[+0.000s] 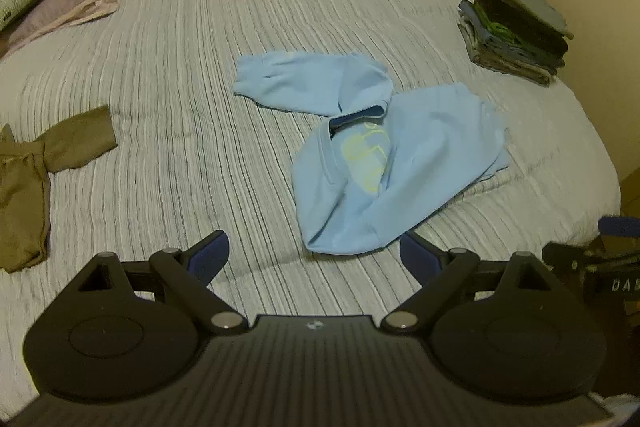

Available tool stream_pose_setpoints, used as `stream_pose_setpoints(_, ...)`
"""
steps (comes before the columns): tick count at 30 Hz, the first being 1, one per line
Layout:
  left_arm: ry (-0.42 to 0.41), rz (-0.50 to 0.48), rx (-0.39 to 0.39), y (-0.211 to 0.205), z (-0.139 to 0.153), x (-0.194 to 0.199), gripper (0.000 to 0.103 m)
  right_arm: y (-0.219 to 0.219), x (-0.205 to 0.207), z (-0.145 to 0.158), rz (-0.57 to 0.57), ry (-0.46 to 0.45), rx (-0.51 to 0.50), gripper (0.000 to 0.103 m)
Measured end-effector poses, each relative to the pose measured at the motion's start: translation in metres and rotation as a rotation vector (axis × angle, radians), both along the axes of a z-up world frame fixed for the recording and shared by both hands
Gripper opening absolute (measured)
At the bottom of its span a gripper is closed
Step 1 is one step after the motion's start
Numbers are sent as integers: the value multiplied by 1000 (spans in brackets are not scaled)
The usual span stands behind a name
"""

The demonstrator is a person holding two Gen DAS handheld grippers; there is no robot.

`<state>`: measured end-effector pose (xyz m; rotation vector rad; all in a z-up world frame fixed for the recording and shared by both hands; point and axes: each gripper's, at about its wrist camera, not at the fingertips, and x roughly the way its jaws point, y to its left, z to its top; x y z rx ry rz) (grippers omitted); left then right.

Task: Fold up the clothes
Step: 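Release the sweatshirt onto the bed with the right gripper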

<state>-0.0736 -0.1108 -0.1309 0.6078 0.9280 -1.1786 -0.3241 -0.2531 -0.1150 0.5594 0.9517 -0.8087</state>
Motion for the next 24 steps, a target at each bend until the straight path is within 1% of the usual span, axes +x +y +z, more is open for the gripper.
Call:
stream_pose_setpoints(3,-7,11,-3,-2,2,-1,91,-9,5,-2,24,-1,-13,102)
stream_pose_setpoints(7,-10,48,-2,-15,0,-1,91,-30,7,-5,68,9,-10,102)
stream_pose_setpoints(13,-19,138,15,-47,-9,-10,91,-85,7,-15,171,18,3,102)
stream_pose_setpoints(16,-19,209,23,-64,-17,-18,91,-126,2,-18,213,25,1,102)
stream_pose_setpoints(19,-9,298,37,-77,-27,-24,90,-167,-4,-19,269,25,-22,102)
stream_pose_setpoints(22,9,393,52,-83,-40,-31,90,-205,-6,-24,346,42,-40,102)
stream_pose_setpoints(24,20,463,57,-85,-49,-37,89,-225,-3,-30,417,52,-47,102)
